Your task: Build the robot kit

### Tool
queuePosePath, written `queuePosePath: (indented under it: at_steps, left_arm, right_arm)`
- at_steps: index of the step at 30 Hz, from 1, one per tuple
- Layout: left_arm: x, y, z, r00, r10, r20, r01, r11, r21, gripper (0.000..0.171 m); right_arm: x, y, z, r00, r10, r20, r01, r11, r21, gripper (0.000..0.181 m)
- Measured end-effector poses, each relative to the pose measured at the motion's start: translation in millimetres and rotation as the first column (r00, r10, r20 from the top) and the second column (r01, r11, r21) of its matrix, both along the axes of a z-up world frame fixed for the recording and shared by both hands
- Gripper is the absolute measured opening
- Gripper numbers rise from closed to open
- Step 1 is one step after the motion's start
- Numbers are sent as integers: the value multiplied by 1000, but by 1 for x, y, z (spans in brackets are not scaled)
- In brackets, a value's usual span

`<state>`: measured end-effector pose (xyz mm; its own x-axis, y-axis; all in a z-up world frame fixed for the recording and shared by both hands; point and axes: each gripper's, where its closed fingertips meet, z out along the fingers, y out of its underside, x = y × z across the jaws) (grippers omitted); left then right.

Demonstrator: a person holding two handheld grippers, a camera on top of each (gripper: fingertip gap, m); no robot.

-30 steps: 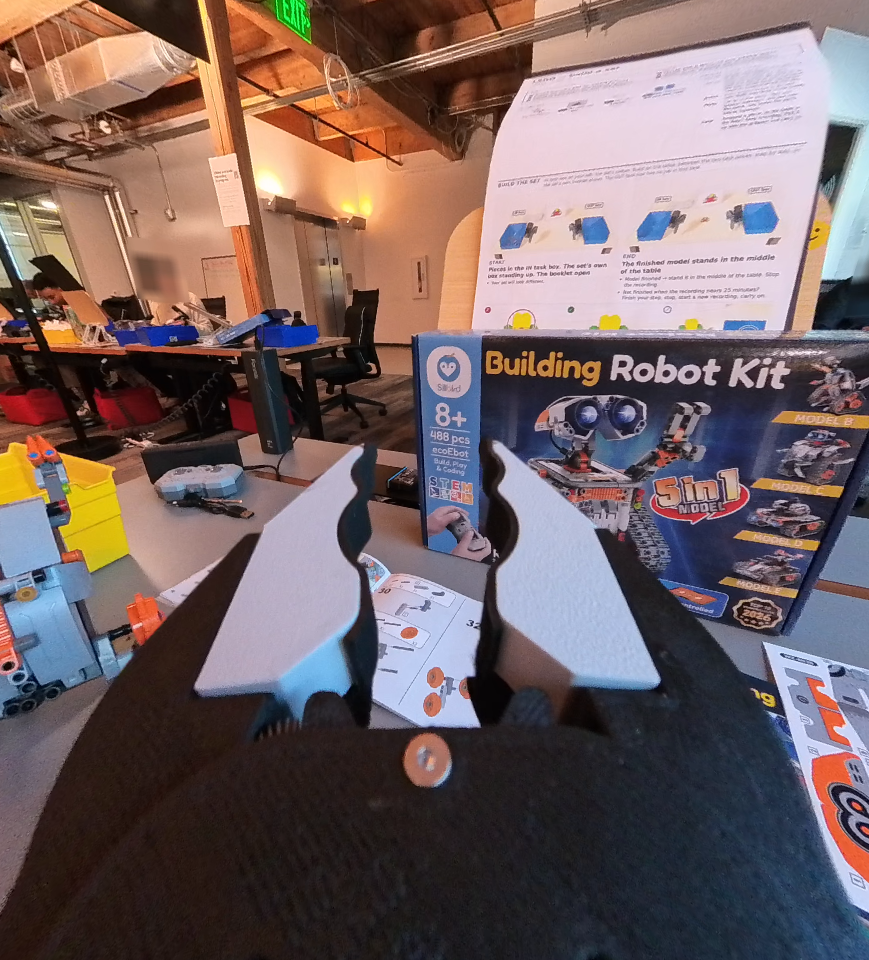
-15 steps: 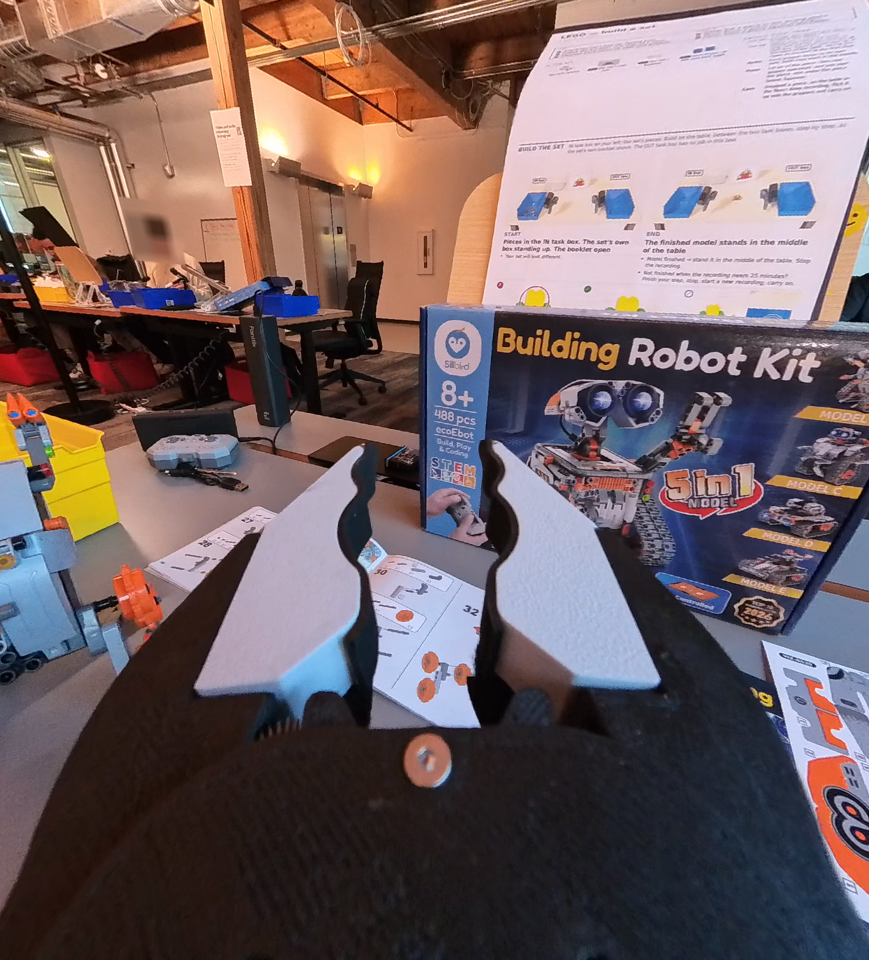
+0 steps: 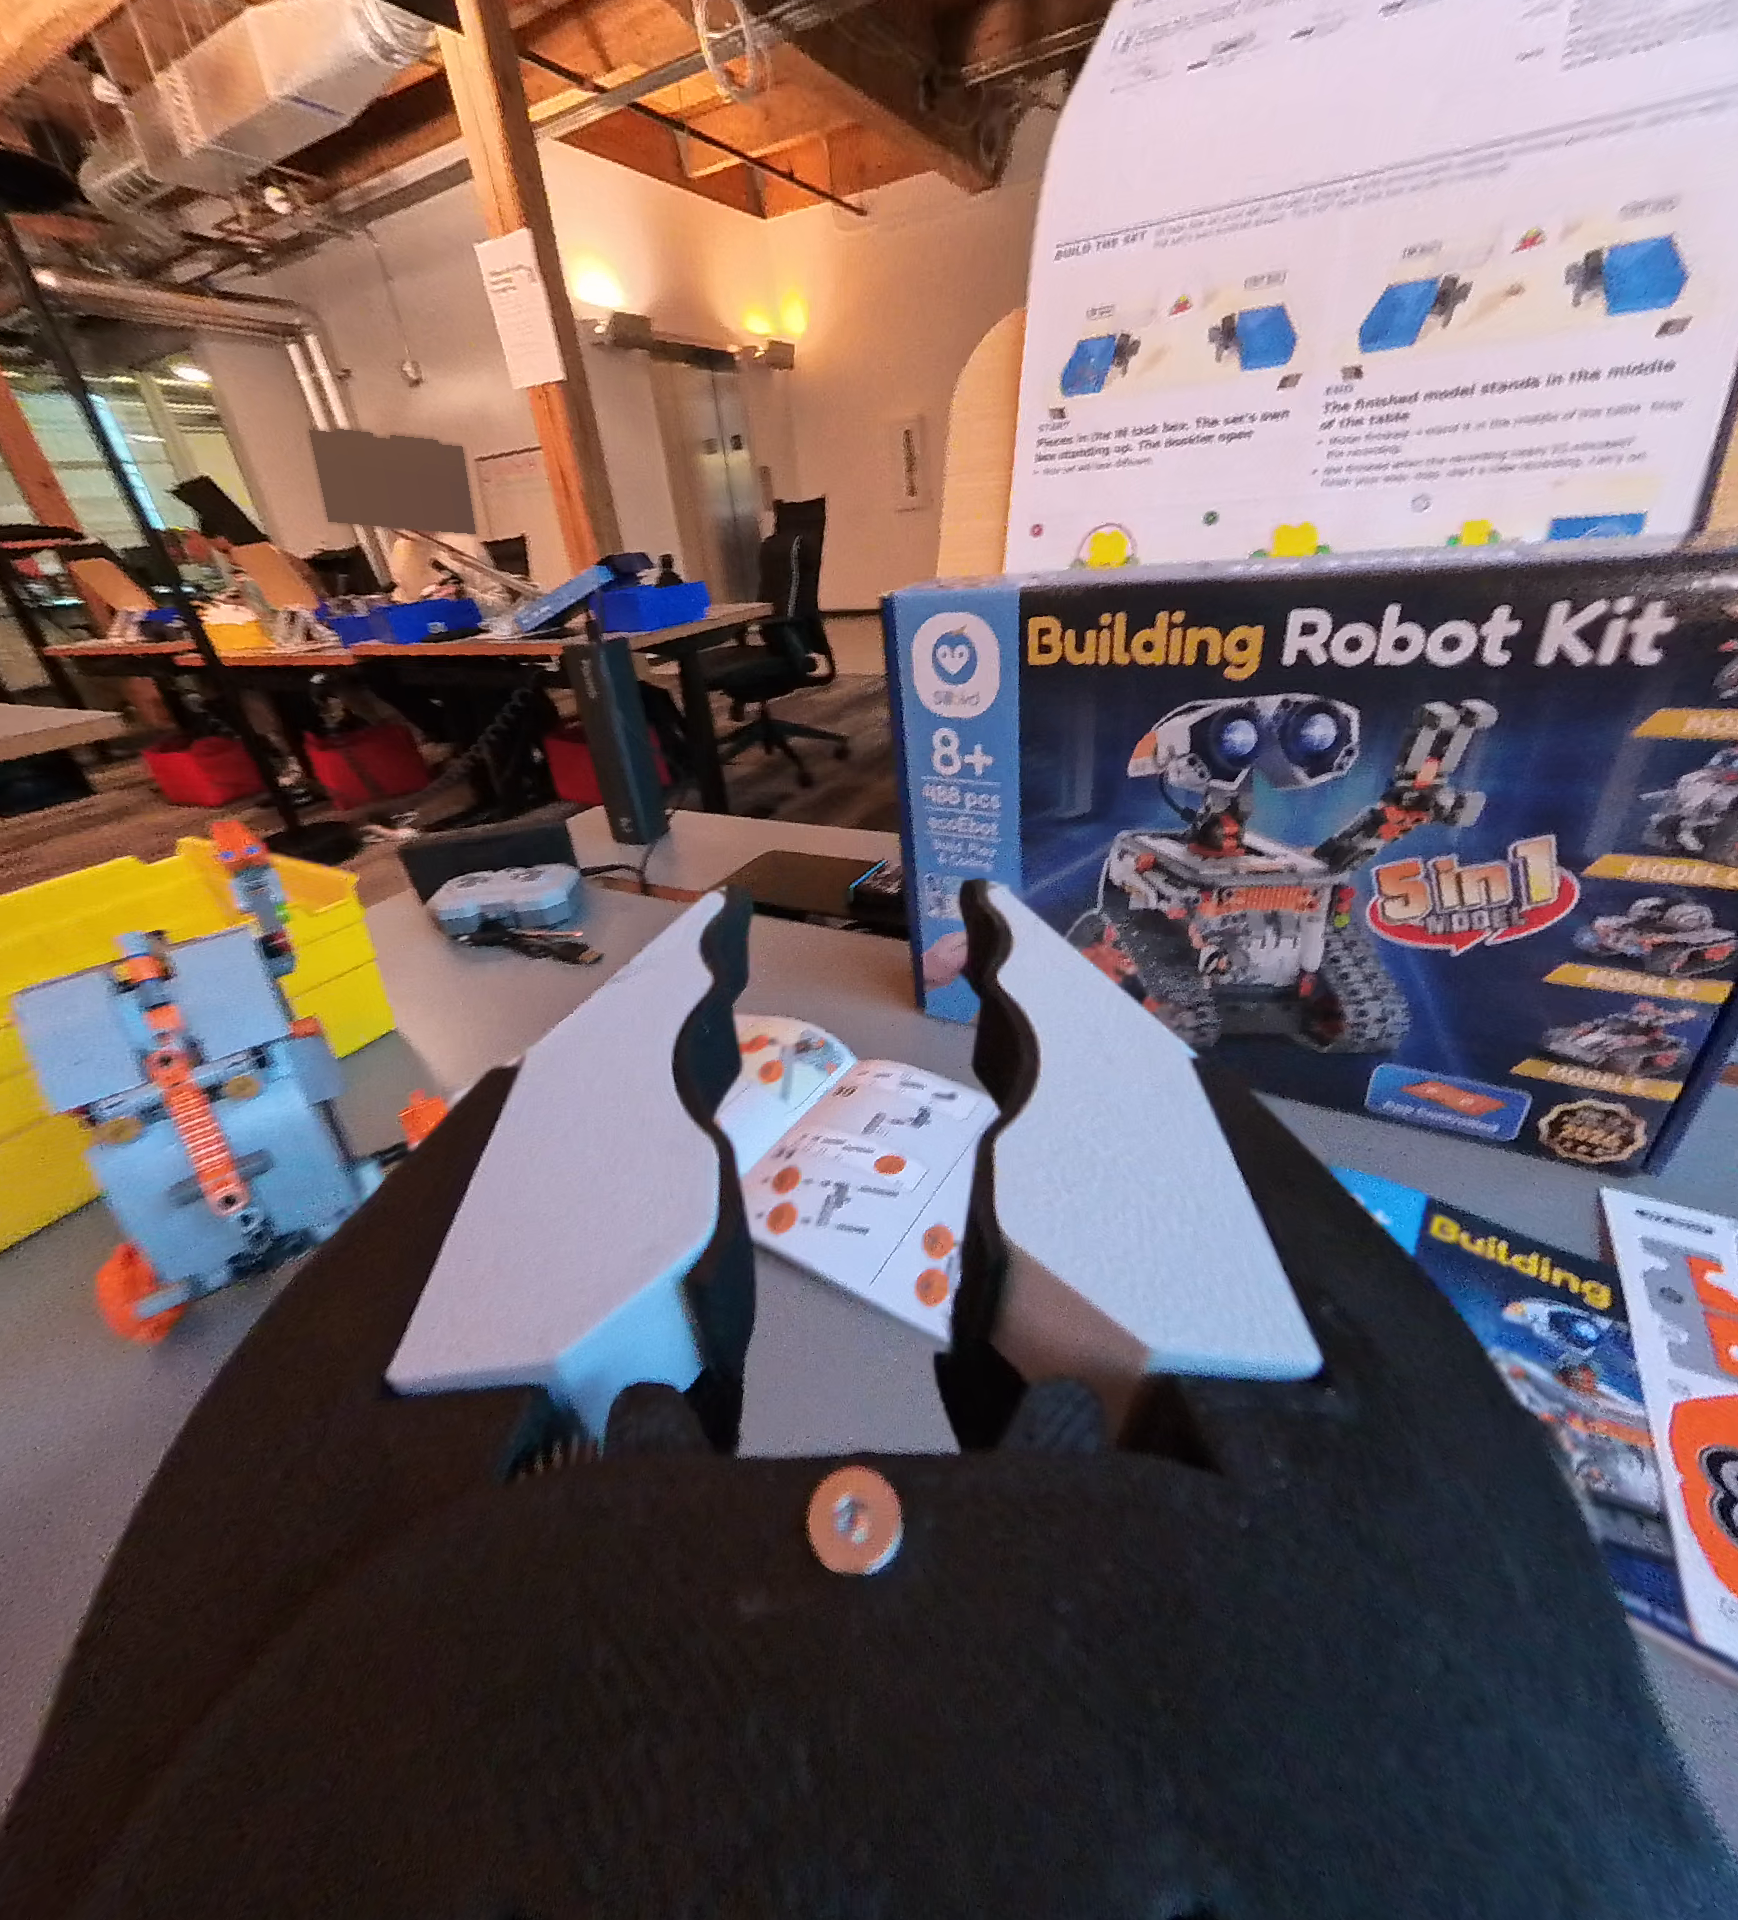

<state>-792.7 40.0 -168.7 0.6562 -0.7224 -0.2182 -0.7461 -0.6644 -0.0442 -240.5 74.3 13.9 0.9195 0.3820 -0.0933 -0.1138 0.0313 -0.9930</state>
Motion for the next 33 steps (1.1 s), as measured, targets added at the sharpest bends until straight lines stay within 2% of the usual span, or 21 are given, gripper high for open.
queuePosePath:
  at_steps: [3, 5, 8, 10, 12, 14, 18, 20, 23, 25, 28, 30, 33]
  left_arm:
    - [1, 3, 10, 1000, -23, -4, 23, 999, 44, 23]
    - [6, 4, 17, 999, -11, 35, 9, 998, 58, 23]
    - [15, 7, 28, 996, -6, 92, -3, 996, 93, 23]
    - [19, 10, 32, 994, -3, 110, -8, 995, 100, 24]
    - [21, 13, 34, 993, -7, 119, -6, 995, 103, 23]
    - [22, 17, 33, 990, 1, 142, -15, 995, 94, 24]
    - [17, 19, 30, 986, 24, 167, -32, 998, 51, 26]
    - [12, 22, 28, 986, 23, 165, -33, 998, 59, 24]
    - [12, 24, 24, 983, 14, 183, -25, 998, 58, 21]
    - [9, 20, 20, 988, -10, 151, 3, 999, 47, 21]
    - [10, 13, 14, 990, -58, 126, 55, 998, 27, 18]
    - [14, 10, 9, 988, -69, 141, 68, 998, 8, 17]
    - [6, 6, 1, 991, -104, 80, 107, 994, -25, 13]
  right_arm:
    - [9, -15, -11, 998, 61, 35, -58, 996, -61, 42]
    - [27, -21, -31, 982, 72, 172, -51, 991, -124, 42]
    - [80, -19, -55, 912, -34, 410, 98, 986, -136, 42]
    - [112, -14, -61, 860, -142, 490, 207, 975, -81, 41]
    - [129, -8, -65, 813, -220, 538, 266, 964, -7, 41]
    - [127, -2, -77, 762, -201, 615, 253, 967, 2, 40]
    - [116, 3, -95, 611, -161, 775, 224, 974, 26, 40]
    - [110, 3, -103, 584, -132, 801, 211, 977, 7, 40]
    - [106, 1, -97, 629, -132, 766, 200, 980, 4, 39]
    - [107, -1, -85, 688, -162, 707, 200, 979, 29, 33]
    - [112, -1, -72, 790, -178, 587, 201, 979, 26, 31]
    - [117, 1, -73, 840, -166, 517, 204, 979, -18, 32]
    - [122, 1, -74, 884, -158, 440, 200, 979, -49, 31]
